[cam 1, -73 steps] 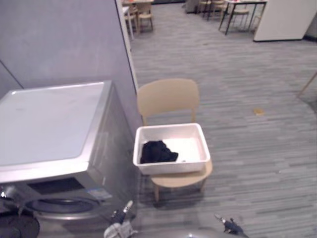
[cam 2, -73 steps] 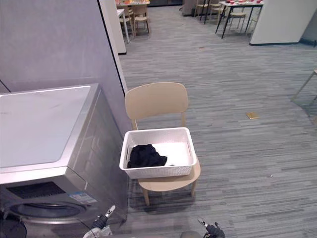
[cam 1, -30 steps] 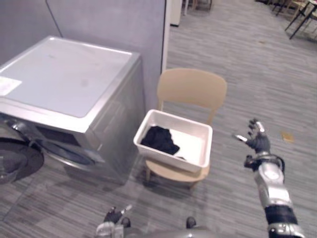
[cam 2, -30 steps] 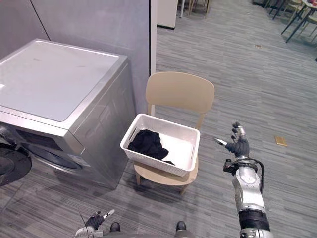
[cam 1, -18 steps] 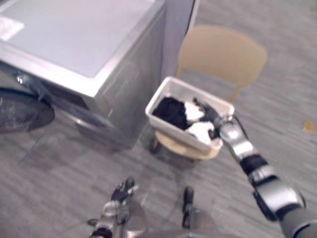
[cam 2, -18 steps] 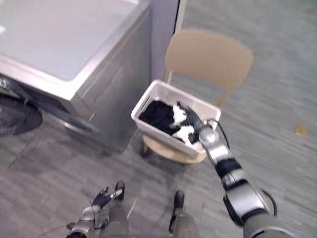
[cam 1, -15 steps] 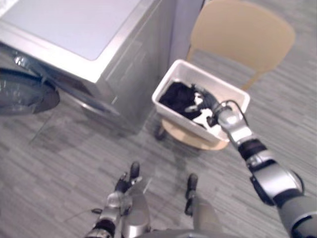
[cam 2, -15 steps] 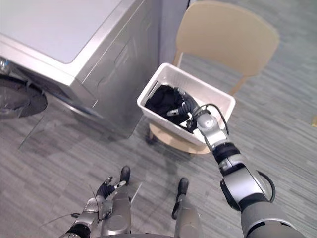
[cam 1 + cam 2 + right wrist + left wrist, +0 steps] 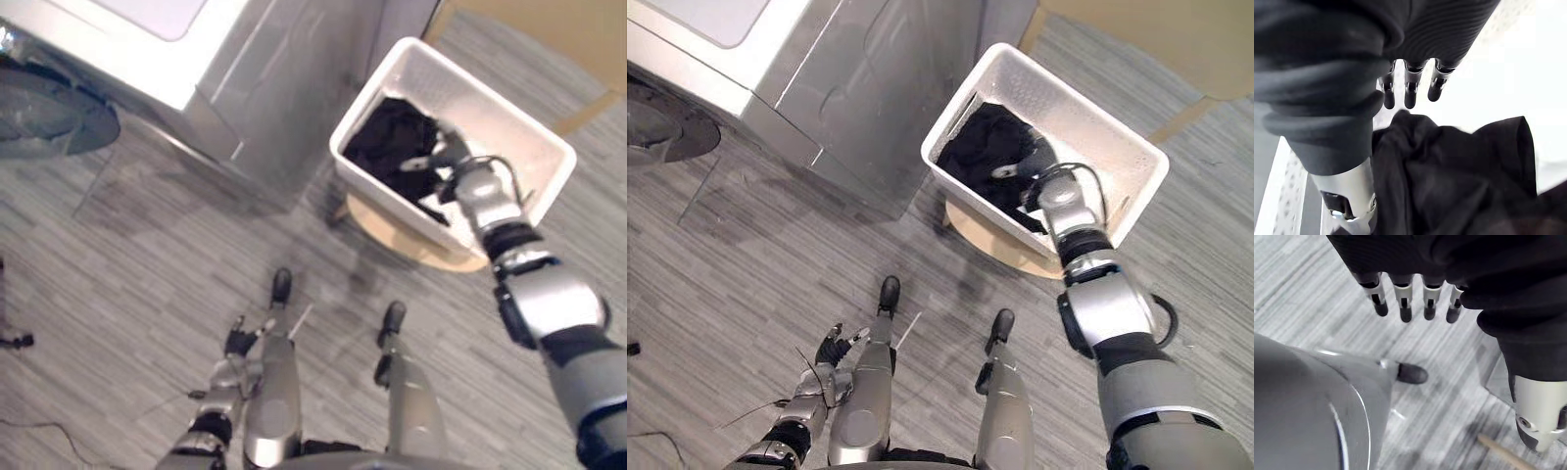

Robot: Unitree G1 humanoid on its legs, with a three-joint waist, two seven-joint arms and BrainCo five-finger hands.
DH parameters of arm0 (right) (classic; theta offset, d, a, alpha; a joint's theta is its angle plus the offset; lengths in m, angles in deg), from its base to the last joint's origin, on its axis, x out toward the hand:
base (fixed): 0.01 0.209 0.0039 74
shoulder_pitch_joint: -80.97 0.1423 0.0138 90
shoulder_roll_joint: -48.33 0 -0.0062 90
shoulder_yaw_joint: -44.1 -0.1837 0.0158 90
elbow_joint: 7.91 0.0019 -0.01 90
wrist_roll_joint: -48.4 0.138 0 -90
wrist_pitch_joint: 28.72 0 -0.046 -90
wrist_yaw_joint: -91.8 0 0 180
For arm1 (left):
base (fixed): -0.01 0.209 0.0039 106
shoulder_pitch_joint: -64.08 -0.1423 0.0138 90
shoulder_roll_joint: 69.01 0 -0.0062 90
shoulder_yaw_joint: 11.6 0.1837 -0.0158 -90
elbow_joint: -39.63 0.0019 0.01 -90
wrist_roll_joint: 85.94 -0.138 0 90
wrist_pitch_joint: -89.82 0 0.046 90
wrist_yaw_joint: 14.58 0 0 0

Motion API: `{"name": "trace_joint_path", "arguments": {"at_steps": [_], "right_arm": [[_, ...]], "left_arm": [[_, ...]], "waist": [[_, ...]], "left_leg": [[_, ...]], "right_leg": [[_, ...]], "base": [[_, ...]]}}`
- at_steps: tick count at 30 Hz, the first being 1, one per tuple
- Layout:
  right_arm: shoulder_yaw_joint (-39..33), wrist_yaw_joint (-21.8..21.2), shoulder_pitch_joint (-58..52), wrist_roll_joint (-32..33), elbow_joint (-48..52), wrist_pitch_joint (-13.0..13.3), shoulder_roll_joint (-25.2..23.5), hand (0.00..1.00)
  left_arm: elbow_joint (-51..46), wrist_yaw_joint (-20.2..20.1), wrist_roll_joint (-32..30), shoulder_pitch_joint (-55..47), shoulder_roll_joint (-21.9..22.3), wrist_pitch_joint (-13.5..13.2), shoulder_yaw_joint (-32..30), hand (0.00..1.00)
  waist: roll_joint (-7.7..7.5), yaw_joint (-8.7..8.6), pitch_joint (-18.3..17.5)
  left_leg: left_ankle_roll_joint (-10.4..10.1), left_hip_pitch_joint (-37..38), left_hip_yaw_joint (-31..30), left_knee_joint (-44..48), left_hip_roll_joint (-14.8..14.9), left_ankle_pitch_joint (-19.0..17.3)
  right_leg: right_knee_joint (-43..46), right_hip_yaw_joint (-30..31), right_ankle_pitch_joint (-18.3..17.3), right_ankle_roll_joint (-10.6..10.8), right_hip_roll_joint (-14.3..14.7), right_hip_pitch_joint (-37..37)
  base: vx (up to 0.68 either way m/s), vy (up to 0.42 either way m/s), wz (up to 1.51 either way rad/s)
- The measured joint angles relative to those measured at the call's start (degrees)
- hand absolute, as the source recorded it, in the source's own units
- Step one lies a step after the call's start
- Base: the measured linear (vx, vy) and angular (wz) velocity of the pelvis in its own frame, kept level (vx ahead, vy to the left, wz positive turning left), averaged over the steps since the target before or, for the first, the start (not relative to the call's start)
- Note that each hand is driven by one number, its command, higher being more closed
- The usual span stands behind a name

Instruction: Pick up the laundry basket with both hands and put the clothes into the washing machine.

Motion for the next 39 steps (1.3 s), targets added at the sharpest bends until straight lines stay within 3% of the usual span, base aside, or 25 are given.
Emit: {"name": "trace_joint_path", "arguments": {"at_steps": [9,18,28,39], "right_arm": [[0.12,0.78,1.12,-2.36,-1.07,-0.01,6.09,0.0],[5.43,0.53,0.17,-5.1,-0.13,0.0,6.6,0.0],[12.58,1.94,2.66,-5.28,9.75,-0.15,9.7,0.0],[13.63,4.43,10.33,-3.84,15.54,0.55,11.63,0.0]], "left_arm": [[-2.11,0.21,-0.08,0.29,0.45,-0.22,0.65,0.0],[-6.04,0.37,-0.09,2.16,1.4,-0.23,1.64,0.0],[-15.67,1.46,0.0,2.07,4.99,-0.53,-0.84,0.0],[-23.99,2.86,1.19,1.31,5.69,-1.9,-4.68,0.0]], "waist": [[0.05,0.79,0.07],[-0.05,1.21,0.13],[-0.25,1.74,0.25],[-2.61,3.09,1.58]], "left_leg": [[0.0,-4.29,-0.17,1.92,-0.12,-0.07],[-0.02,-11.04,-2.12,4.76,-0.11,-0.07],[-0.12,-23.7,-6.38,13.05,-0.94,-1.37],[-1.17,-37.17,-11.8,24.38,-2.12,-4.42]], "right_leg": [[2.02,0.16,-0.19,0.17,-0.19,-4.31],[6.67,-1.17,-1.58,-0.08,-0.5,-10.66],[14.42,-4.7,-4.24,-1.11,-2.27,-20.49],[27.25,-10.3,-10.03,-2.73,-5.3,-31.01]], "base": [[-0.02,-0.015,-0.03],[-0.04,-0.029,0.05],[-0.04,-0.018,0.09],[0.0,-0.025,0.1]]}}
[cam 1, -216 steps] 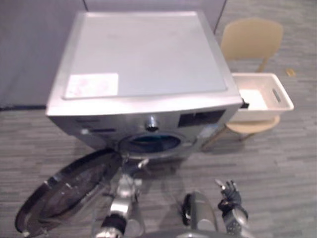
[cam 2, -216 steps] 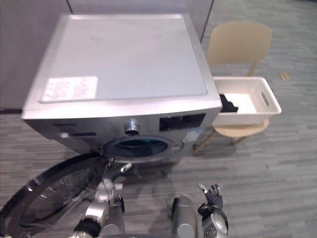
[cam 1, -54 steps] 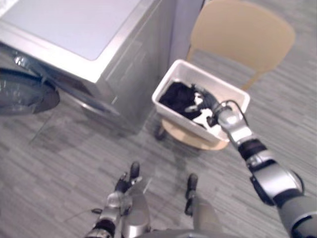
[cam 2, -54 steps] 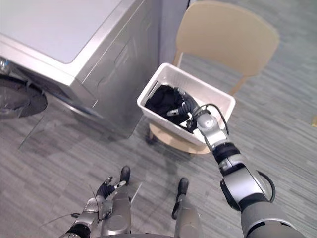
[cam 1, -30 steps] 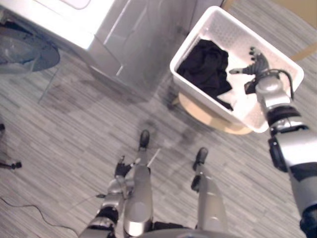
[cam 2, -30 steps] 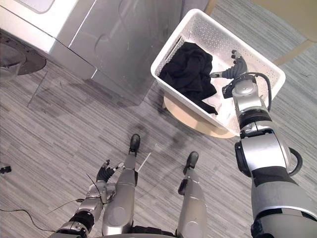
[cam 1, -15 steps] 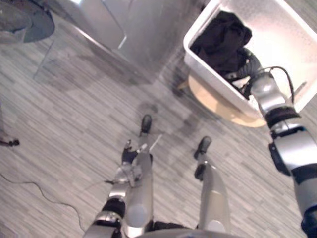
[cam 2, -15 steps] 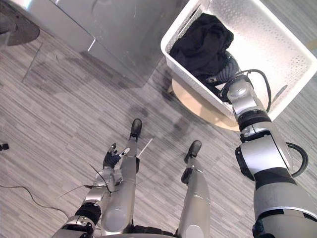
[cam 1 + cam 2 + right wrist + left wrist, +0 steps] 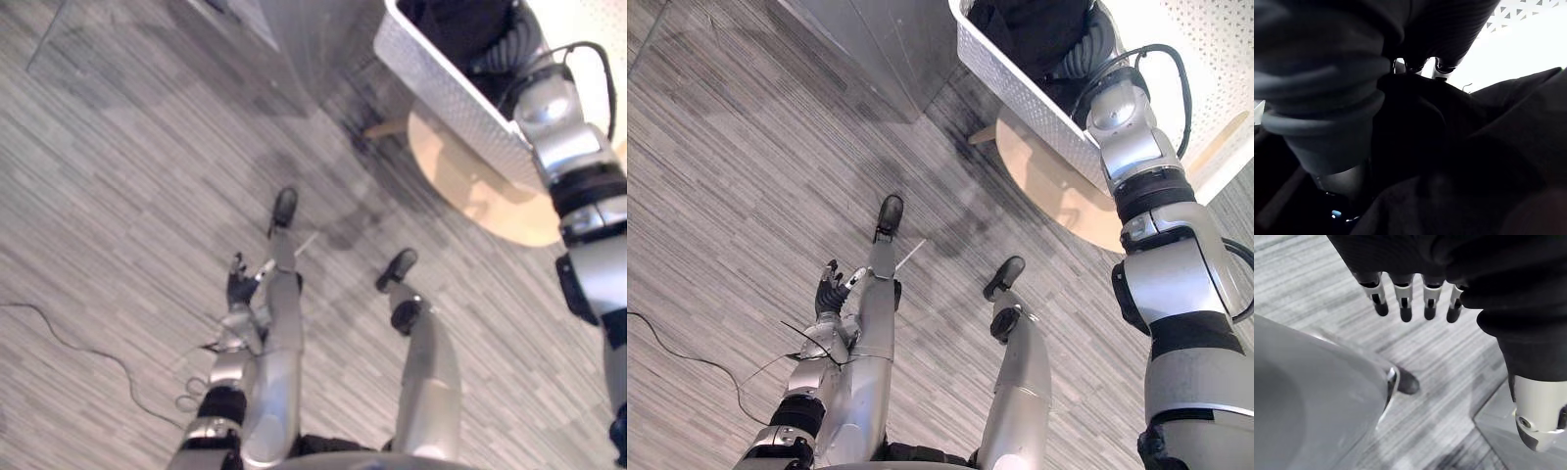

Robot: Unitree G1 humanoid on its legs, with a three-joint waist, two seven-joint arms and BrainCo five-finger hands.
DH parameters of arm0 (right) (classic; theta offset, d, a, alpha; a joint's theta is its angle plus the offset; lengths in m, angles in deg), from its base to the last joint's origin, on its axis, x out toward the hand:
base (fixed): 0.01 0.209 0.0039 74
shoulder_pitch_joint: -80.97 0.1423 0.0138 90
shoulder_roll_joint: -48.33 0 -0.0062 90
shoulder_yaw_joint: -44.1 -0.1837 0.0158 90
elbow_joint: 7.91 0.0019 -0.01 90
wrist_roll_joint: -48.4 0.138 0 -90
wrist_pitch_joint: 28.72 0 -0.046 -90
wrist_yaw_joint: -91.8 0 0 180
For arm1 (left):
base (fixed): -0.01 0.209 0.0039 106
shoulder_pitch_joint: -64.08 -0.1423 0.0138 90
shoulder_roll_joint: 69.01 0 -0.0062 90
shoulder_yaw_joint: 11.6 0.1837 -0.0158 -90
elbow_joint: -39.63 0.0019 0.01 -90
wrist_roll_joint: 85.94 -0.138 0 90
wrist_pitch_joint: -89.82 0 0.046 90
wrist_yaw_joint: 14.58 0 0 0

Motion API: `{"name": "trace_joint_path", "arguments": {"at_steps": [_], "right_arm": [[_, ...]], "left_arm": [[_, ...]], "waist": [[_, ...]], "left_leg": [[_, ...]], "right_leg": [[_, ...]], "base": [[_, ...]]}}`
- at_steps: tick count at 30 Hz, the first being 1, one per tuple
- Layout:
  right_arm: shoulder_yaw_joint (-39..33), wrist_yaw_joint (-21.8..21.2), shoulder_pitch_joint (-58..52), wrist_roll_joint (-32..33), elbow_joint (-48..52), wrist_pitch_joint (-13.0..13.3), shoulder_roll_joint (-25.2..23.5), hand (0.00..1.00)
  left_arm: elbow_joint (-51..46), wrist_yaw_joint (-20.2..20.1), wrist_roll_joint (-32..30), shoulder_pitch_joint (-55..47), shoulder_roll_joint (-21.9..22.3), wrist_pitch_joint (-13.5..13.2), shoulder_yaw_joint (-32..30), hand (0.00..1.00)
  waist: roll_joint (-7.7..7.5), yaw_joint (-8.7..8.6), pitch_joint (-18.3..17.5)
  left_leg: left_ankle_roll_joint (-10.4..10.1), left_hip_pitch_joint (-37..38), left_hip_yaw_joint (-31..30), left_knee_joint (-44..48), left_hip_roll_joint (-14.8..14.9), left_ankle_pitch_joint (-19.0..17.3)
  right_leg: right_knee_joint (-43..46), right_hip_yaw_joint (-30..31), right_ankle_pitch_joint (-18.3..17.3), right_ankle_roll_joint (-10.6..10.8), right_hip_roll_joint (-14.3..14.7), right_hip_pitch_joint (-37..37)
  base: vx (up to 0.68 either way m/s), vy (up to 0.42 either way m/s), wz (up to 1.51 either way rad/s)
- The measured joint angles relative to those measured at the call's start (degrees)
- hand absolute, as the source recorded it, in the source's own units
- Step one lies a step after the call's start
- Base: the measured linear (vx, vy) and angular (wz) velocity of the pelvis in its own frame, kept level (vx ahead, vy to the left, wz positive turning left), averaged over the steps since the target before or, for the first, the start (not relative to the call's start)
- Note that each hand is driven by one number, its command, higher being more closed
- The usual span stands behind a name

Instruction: Pick up the laundry basket with both hands and put the clothes into the washing machine.

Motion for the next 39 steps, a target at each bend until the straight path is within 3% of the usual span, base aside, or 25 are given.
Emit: {"name": "trace_joint_path", "arguments": {"at_steps": [1,4,13,20,24,31,33,39], "right_arm": [[-0.13,0.08,0.12,-0.04,0.59,0.02,0.52,1.0],[-0.64,0.58,0.06,-0.71,0.76,0.43,2.3,1.0],[-1.87,1.37,-1.73,-5.07,-0.6,-0.15,3.82,1.0],[-3.98,0.99,-9.11,-3.33,-0.97,-0.55,-0.71,1.0],[-4.41,-0.34,-16.11,-1.77,-1.08,-2.08,-3.21,1.0],[-14.42,-0.64,-23.77,2.4,-1.16,-3.03,-5.74,1.0],[-18.3,-0.25,-27.05,4.54,-1.18,-3.06,-6.46,1.0],[-27.39,1.36,-30.86,8.33,-0.02,-3.05,-7.01,1.0]], "left_arm": [[-0.67,0.04,0.0,0.01,-0.15,-0.12,-0.05,0.0],[-0.85,0.83,0.06,-0.04,-0.24,-0.41,-1.0,0.0],[-0.73,0.92,0.0,-2.19,-0.4,0.42,-2.37,0.0],[1.31,0.9,-0.09,-2.19,-0.32,0.9,-2.42,0.0],[1.92,0.88,-0.16,-3.37,-0.39,1.44,-2.41,0.0],[7.04,0.76,-0.2,-3.69,-1.77,1.69,-2.8,0.0],[9.79,0.29,-0.2,-3.86,-2.34,1.96,-2.55,0.0],[13.58,-1.44,-0.23,-5.76,-2.47,2.79,0.39,0.0]], "waist": [[-0.02,0.07,0.01],[-0.05,0.11,0.03],[-0.26,1.01,-0.09],[-0.84,0.85,-0.43],[-1.69,0.56,-1.1],[-2.47,-2.31,-1.56],[-3.56,-2.54,-3.36],[-3.44,-5.06,-6.99]], "left_leg": [[-0.11,-1.19,-0.49,0.94,-0.1,-0.3],[-0.2,-2.98,-1.31,2.74,-0.94,-0.88],[0.31,-4.54,-2.36,6.49,-1.81,-2.12],[0.66,0.67,-1.02,6.27,-1.69,-2.82],[0.83,5.94,0.8,3.71,-1.42,-2.74],[1.17,16.51,3.57,-0.88,-1.1,-2.22],[1.23,20.82,5.29,-3.21,-0.6,-2.17],[1.33,30.8,7.63,-8.48,0.01,-1.76]], "right_leg": [[0.93,-0.46,-0.45,-0.06,-0.18,-0.86],[4.01,-1.79,-1.84,-0.06,-1.88,-2.38],[6.16,-3.08,-3.11,-0.14,-2.8,-1.92],[5.1,-2.46,-2.91,-0.22,-2.87,3.18],[2.67,-1.78,-2.34,0.57,-2.89,7.71],[-1.76,-1.3,-1.34,1.23,-2.97,17.28],[-2.96,-0.32,-1.34,1.24,-2.81,20.0],[-6.64,0.0,-1.1,1.67,-2.54,28.14]], "base": [[0.0,0.0,0.0],[0.03,-0.047,0.12],[0.07,-0.06,0.08],[0.1,-0.052,0.05],[0.11,-0.038,0.04],[0.13,-0.022,0.05],[0.11,-0.051,-0.12],[0.1,-0.039,-0.03]]}}
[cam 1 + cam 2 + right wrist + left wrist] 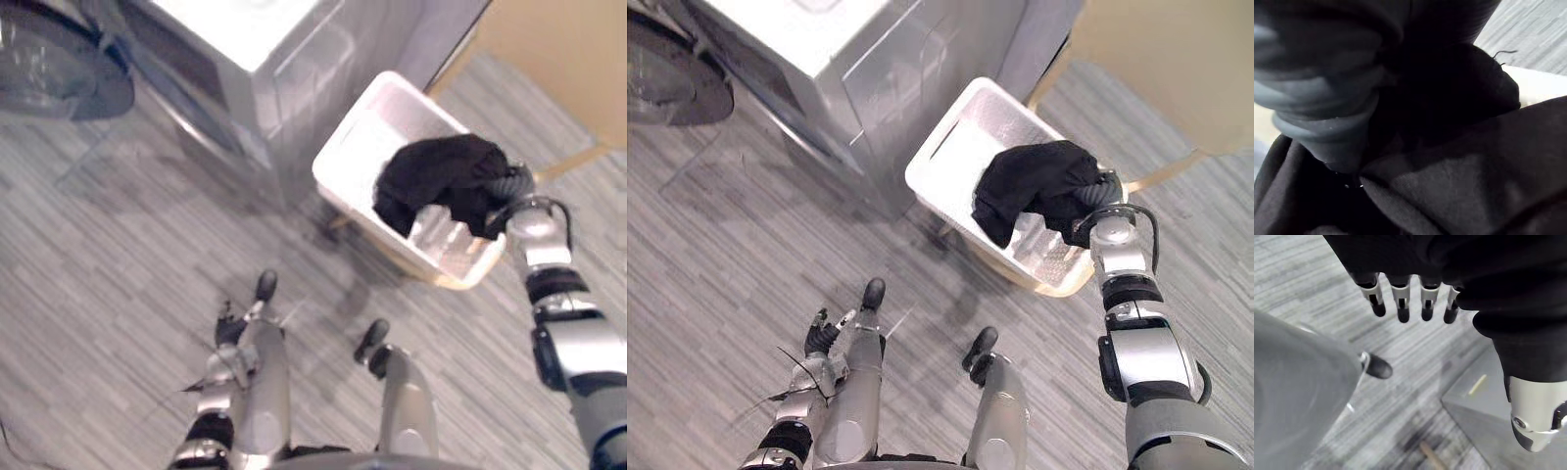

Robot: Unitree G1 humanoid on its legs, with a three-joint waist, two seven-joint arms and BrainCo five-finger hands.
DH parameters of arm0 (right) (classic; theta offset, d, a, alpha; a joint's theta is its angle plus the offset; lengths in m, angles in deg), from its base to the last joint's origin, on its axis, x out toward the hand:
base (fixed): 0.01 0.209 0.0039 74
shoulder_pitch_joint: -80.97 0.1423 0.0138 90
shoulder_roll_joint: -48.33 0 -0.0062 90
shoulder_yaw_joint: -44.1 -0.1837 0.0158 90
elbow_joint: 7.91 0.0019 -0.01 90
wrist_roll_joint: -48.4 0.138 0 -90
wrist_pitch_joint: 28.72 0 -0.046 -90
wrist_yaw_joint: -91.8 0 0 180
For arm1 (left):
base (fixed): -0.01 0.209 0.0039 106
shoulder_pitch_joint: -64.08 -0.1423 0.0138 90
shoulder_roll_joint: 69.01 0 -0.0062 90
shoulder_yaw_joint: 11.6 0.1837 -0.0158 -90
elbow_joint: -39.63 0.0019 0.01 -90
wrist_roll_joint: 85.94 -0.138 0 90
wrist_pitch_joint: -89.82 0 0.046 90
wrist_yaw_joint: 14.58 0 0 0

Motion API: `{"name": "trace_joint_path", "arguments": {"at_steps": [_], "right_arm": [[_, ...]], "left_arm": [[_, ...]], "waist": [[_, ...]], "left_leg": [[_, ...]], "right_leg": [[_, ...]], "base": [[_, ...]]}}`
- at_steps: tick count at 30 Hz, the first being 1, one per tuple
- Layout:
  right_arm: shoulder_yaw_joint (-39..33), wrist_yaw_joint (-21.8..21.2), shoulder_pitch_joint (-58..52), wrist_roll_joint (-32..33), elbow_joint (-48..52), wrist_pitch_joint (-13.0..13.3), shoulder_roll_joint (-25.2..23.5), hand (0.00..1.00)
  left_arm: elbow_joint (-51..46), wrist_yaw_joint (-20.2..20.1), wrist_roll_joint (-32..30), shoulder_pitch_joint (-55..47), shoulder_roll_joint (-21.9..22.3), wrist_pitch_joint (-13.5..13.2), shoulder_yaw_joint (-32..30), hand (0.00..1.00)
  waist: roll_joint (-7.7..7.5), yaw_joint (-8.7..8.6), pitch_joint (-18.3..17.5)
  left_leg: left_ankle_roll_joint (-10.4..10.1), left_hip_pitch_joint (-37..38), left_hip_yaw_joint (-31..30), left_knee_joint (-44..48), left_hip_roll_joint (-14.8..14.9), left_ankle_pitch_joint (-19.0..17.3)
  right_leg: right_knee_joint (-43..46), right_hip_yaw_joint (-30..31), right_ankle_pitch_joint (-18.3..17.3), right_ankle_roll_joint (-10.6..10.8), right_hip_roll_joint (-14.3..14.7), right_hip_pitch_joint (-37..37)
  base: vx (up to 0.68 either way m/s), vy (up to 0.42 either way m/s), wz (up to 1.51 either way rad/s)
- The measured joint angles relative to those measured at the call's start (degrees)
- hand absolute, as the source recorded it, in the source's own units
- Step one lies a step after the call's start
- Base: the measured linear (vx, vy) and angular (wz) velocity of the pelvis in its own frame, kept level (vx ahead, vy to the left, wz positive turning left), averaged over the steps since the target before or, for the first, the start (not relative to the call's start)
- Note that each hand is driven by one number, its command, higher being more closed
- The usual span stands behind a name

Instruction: Pick up the laundry basket with both hands and put the clothes into the washing machine.

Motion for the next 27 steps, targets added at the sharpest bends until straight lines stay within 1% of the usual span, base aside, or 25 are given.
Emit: {"name": "trace_joint_path", "arguments": {"at_steps": [2,3,4,5,7,8,9,11,13,14,15,17,19,21,23,24,25,27], "right_arm": [[-2.11,0.03,-0.89,0.39,1.56,0.02,-0.17,1.0],[-3.64,0.04,-0.94,0.42,2.0,0.09,-0.19,1.0],[-5.22,0.06,-0.95,0.68,2.05,0.11,-0.2,1.0],[-6.02,0.08,-0.95,0.77,2.09,0.11,-0.23,1.0],[-7.76,0.43,-1.84,1.05,5.58,0.19,-0.29,1.0],[-8.32,0.6,-2.26,1.16,6.8,0.32,-0.29,1.0],[-8.85,1.29,-2.57,1.27,8.84,0.76,-0.29,1.0],[-9.85,1.45,-2.83,1.31,11.21,1.48,-0.3,1.0],[-10.51,2.27,-3.1,1.31,12.67,1.72,-0.29,1.0],[-10.52,2.39,-3.17,1.27,13.76,1.87,-0.25,1.0],[-10.52,2.45,-3.44,1.2,15.14,2.11,-0.24,1.0],[-10.45,2.45,-3.87,0.93,16.84,2.88,-0.24,1.0],[-10.21,2.36,-4.23,0.57,18.43,3.27,-0.29,1.0],[-10.21,2.42,-5.4,0.55,20.93,3.67,-0.32,1.0],[-9.99,2.45,-5.61,0.46,22.4,3.9,-0.52,1.0],[-8.89,2.47,-5.64,0.16,23.68,3.93,-0.58,1.0],[-7.93,2.47,-6.36,0.11,25.79,3.98,-0.6,1.0],[-7.47,2.36,-7.83,0.07,29.1,4.32,-0.77,1.0]], "left_arm": [[0.6,-0.36,-0.01,-0.78,0.04,0.01,0.77,0.0],[1.9,-0.4,-0.02,-0.91,0.04,0.05,1.69,0.0],[2.84,-0.45,-0.04,-1.3,0.14,0.2,2.29,0.0],[3.35,-0.49,-0.06,-1.44,0.25,0.19,2.54,0.0],[4.32,-1.55,-0.46,-2.7,0.23,0.25,3.86,0.0],[4.35,-1.63,-0.48,-3.06,0.17,0.28,4.29,0.0],[4.25,-1.73,-0.5,-3.95,0.05,0.27,4.98,0.0],[3.07,-2.26,-0.51,-4.83,-0.25,0.3,6.77,0.0],[-1.99,-2.7,-0.52,-6.72,-1.1,0.72,9.28,0.0],[-6.62,-2.76,-0.52,-7.71,-1.83,0.67,11.02,0.0],[-10.82,-2.82,-0.54,-7.78,-2.51,0.57,12.27,0.0],[-16.24,-2.85,-0.59,-6.84,-3.27,0.2,14.25,0.0],[-21.74,-2.85,-1.28,-5.33,-3.95,-0.22,16.15,0.0],[-27.49,-2.79,-2.84,-3.74,-5.17,-0.86,17.29,0.0],[-30.25,-2.8,-3.38,-1.84,-6.18,-1.52,17.38,0.0],[-31.56,-2.68,-3.39,0.11,-6.81,-2.05,17.46,0.0],[-32.81,-2.64,-3.39,1.48,-7.31,-2.66,17.52,0.0],[-33.98,-2.51,-3.39,3.86,-7.89,-2.8,17.76,0.0]], "waist": [[0.06,-0.33,-1.04],[0.21,-0.4,-2.0],[0.53,-0.59,-3.67],[0.58,-0.58,-4.26],[1.16,-0.76,-6.38],[1.34,-0.95,-7.02],[1.85,-1.75,-8.41],[2.46,-2.28,-9.49],[2.87,-2.88,-11.03],[3.2,-3.46,-11.73],[3.38,-3.61,-12.61],[3.8,-3.93,-14.05],[3.98,-4.3,-14.71],[4.1,-5.4,-16.4],[4.21,-5.64,-16.65],[4.55,-6.55,-17.22],[4.74,-6.69,-17.44],[4.86,-6.74,-17.82]], "left_leg": [[-0.03,2.33,0.52,-1.23,0.24,0.03],[-0.03,4.2,1.1,-2.21,0.36,0.04],[-0.03,5.46,1.5,-3.02,0.47,0.04],[-0.02,6.38,1.83,-3.65,0.58,0.14],[0.02,10.11,2.88,-6.4,0.88,0.67],[0.0,10.6,2.91,-7.05,0.88,0.89],[0.01,12.06,2.95,-8.88,0.87,1.56],[0.1,14.32,3.31,-10.66,0.97,1.94],[0.13,15.81,3.61,-11.78,0.91,1.97],[0.13,16.65,3.69,-12.28,0.99,1.97],[0.14,17.15,4.11,-12.51,1.18,1.96],[0.18,18.08,4.87,-13.36,1.35,1.99],[0.28,20.5,6.35,-14.36,1.24,2.06],[0.28,21.07,7.41,-14.74,1.19,2.06],[0.29,22.49,8.89,-15.36,1.42,2.07],[0.29,23.59,9.5,-15.8,1.55,2.06],[0.3,24.9,10.85,-16.39,1.97,2.05],[0.29,25.44,12.04,-16.46,2.36,2.03]], "right_leg": [[-0.86,0.11,0.05,0.09,0.16,1.85],[-1.49,0.39,0.03,0.14,0.27,3.12],[-2.17,0.52,0.07,0.31,0.42,4.1],[-2.53,0.69,0.1,0.36,0.54,4.68],[-3.86,1.18,0.04,0.57,0.86,7.2],[-4.13,1.12,0.02,0.68,0.88,7.5],[-4.77,0.94,0.04,0.87,0.93,8.45],[-6.14,1.05,0.31,1.3,1.62,10.31],[-7.87,1.13,0.85,1.63,2.1,11.81],[-9.42,1.2,1.47,1.77,2.6,13.05],[-10.99,1.46,2.28,1.91,3.13,13.88],[-13.72,1.89,3.8,2.02,3.77,15.05],[-16.56,3.09,5.26,2.3,4.06,17.16],[-19.04,3.83,6.67,2.46,4.38,17.98],[-20.65,5.19,7.67,2.61,4.82,18.74],[-21.83,6.13,8.35,2.42,5.14,19.49],[-22.6,7.26,8.84,2.34,5.65,19.93],[-23.23,8.1,9.23,2.22,6.18,20.04]], "base": [[0.09,-0.032,-0.07],[0.09,-0.031,-0.1],[0.08,-0.022,-0.11],[0.1,-0.025,-0.13],[0.08,-0.02,-0.11],[0.07,-0.016,0.02],[0.08,-0.011,0.03],[0.07,-0.007,-0.03],[0.05,0.011,-0.05],[0.05,0.029,-0.11],[0.07,0.033,-0.15],[0.06,0.03,-0.21],[0.04,0.033,-0.26],[0.03,0.039,-0.3],[0.01,0.021,-0.37],[0.0,0.018,-0.42],[-0.01,0.014,-0.39],[-0.02,0.006,-0.33]]}}
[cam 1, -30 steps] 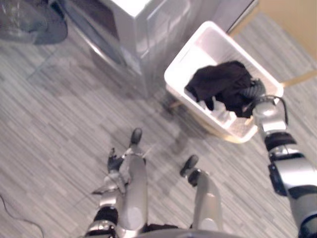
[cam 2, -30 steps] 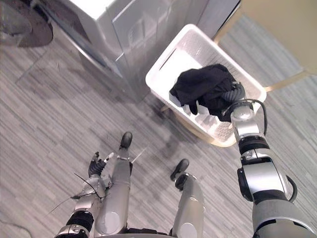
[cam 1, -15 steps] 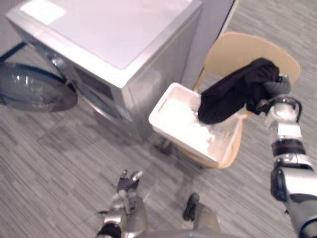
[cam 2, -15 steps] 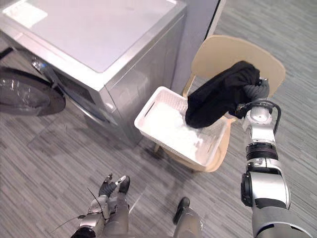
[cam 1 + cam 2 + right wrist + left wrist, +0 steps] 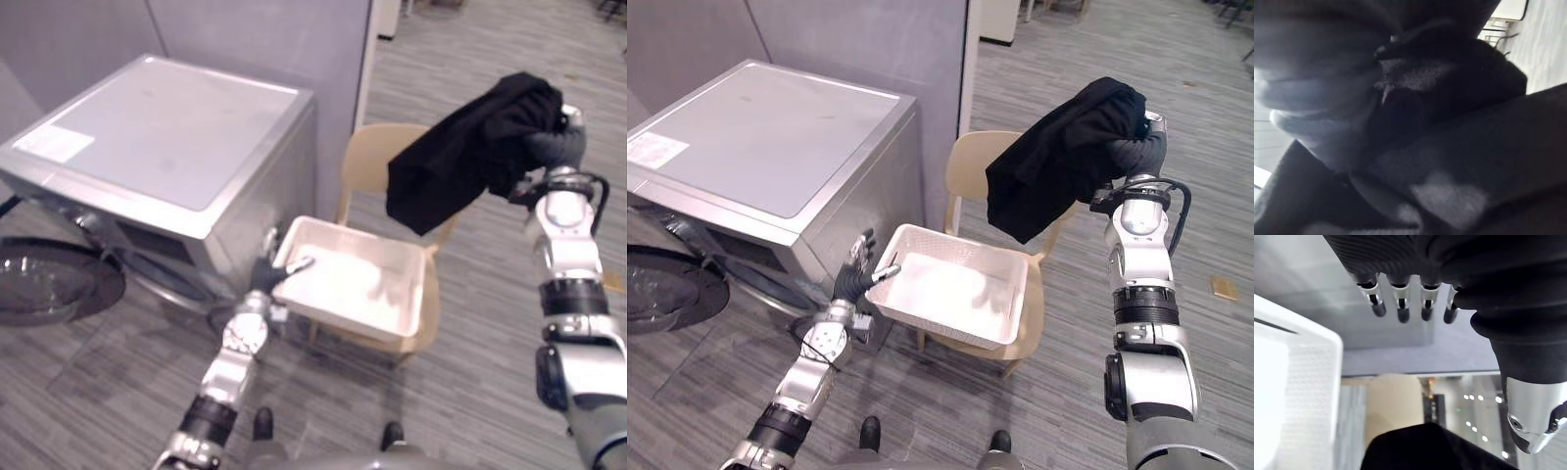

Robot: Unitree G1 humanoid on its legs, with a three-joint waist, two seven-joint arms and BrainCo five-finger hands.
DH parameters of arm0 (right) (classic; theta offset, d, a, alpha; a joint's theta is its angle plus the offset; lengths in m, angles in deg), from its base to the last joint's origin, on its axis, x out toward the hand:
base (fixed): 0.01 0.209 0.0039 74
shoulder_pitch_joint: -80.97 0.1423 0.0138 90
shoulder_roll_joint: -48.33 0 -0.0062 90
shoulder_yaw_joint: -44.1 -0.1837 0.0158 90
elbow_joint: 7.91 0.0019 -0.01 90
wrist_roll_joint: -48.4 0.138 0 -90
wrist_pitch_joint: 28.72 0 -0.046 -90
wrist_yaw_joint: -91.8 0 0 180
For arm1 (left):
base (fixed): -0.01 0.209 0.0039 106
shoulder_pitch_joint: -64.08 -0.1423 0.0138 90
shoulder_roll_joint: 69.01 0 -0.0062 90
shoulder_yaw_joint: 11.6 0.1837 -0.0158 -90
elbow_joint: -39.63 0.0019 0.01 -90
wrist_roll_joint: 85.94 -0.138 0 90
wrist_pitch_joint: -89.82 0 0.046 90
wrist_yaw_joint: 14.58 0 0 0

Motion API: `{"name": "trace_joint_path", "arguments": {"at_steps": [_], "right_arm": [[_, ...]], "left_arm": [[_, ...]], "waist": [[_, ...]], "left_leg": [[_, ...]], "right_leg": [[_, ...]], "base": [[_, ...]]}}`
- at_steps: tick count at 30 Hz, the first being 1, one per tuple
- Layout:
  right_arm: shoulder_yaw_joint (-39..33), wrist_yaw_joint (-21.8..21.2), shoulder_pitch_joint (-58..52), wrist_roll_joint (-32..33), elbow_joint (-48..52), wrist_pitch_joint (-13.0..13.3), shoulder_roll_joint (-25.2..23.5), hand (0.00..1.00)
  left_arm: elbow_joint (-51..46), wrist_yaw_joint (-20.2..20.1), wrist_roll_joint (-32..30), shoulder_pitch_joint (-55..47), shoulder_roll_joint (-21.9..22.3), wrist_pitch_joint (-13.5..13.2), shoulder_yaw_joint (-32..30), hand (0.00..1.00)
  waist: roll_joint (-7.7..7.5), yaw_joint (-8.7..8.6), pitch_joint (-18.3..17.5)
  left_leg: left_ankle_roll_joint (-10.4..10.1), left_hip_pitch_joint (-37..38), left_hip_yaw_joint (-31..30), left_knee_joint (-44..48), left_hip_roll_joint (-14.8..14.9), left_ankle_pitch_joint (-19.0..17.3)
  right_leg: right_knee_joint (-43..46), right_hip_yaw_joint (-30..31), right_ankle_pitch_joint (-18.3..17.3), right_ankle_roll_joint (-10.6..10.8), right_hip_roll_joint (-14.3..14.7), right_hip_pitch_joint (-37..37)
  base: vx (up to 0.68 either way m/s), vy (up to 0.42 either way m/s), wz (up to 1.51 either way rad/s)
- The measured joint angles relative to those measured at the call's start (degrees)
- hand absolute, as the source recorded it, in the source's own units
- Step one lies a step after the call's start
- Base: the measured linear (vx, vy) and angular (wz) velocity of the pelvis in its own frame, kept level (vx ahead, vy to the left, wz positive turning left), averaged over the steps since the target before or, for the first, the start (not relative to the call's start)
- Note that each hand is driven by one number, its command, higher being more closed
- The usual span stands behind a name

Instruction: Pick up the laundry basket with both hands and put the clothes into the washing machine.

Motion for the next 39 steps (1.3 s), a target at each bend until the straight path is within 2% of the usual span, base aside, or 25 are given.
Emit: {"name": "trace_joint_path", "arguments": {"at_steps": [3,8,14,16,20,22,35,39], "right_arm": [[0.98,-0.3,-1.45,0.05,3.29,0.87,-1.28,1.0],[2.69,-1.73,-3.2,0.16,8.88,1.25,-2.14,1.0],[6.13,-2.83,-4.34,0.74,13.76,1.43,-4.34,1.0],[6.64,-3.88,-5.19,1.03,16.3,1.45,-4.46,1.0],[6.74,-4.96,-8.15,1.42,21.88,2.45,-5.38,1.0],[7.74,-5.2,-9.3,2.41,23.78,2.86,-6.41,1.0],[11.67,-6.86,-13.33,3.11,31.83,3.48,-8.74,1.0],[13.23,-7.44,-13.36,3.4,33.23,3.47,-8.75,1.0]], "left_arm": [[-0.11,0.96,-0.02,4.05,-0.44,-1.17,0.41,0.0],[0.57,1.84,-1.27,11.64,-1.3,-1.24,2.8,0.0],[8.27,2.42,-3.63,18.53,-1.36,-1.56,4.98,0.0],[11.32,2.4,-4.49,20.76,-1.3,-1.24,5.12,0.0],[17.21,2.43,-5.29,24.92,-1.23,-0.23,5.15,0.0],[19.81,2.46,-5.71,27.22,-1.1,0.48,5.21,0.0],[24.63,2.72,-6.55,37.44,2.42,1.06,9.78,0.0],[24.78,3.11,-6.55,39.62,4.02,1.34,13.25,0.0]], "waist": [[0.41,-1.14,-0.97],[0.53,-2.72,-1.82],[0.55,-3.57,-2.32],[0.54,-4.5,-2.33],[0.58,-5.02,-2.4],[0.57,-6.18,-2.41],[0.57,-7.1,-2.41],[0.61,-7.71,-2.4]], "left_leg": [[0.0,1.83,1.88,-0.91,0.78,0.0],[-0.07,3.16,4.21,-1.02,1.13,-0.08],[-0.46,5.01,7.72,-1.09,1.5,-0.49],[-0.49,5.06,8.09,-1.1,1.93,-0.5],[-0.64,5.07,9.47,-1.11,2.15,-0.6],[-0.68,5.02,9.86,-1.13,2.08,-0.64],[-0.87,4.7,11.25,-1.13,1.91,-0.84],[-0.85,4.55,11.59,-1.13,1.86,-0.86]], "right_leg": [[-1.0,2.0,0.85,-0.47,1.06,0.32],[-2.51,4.51,2.18,-0.65,1.69,0.52],[-4.58,8.15,3.98,-0.73,2.48,0.49],[-4.91,9.02,4.04,-0.67,3.05,0.32],[-4.92,10.48,4.32,-0.65,3.42,-0.7],[-4.92,10.87,4.46,-0.62,3.41,-1.05],[-4.89,12.32,4.9,-1.06,3.41,-2.35],[-4.8,12.56,4.9,-1.05,3.35,-2.72]], "base": [[-0.02,0.002,-0.33],[-0.03,0.005,-0.25],[-0.03,0.003,-0.32],[-0.03,-0.012,-0.14],[-0.02,-0.003,-0.19],[-0.01,0.004,-0.11],[0.0,0.002,-0.05],[-0.01,0.002,-0.03]]}}
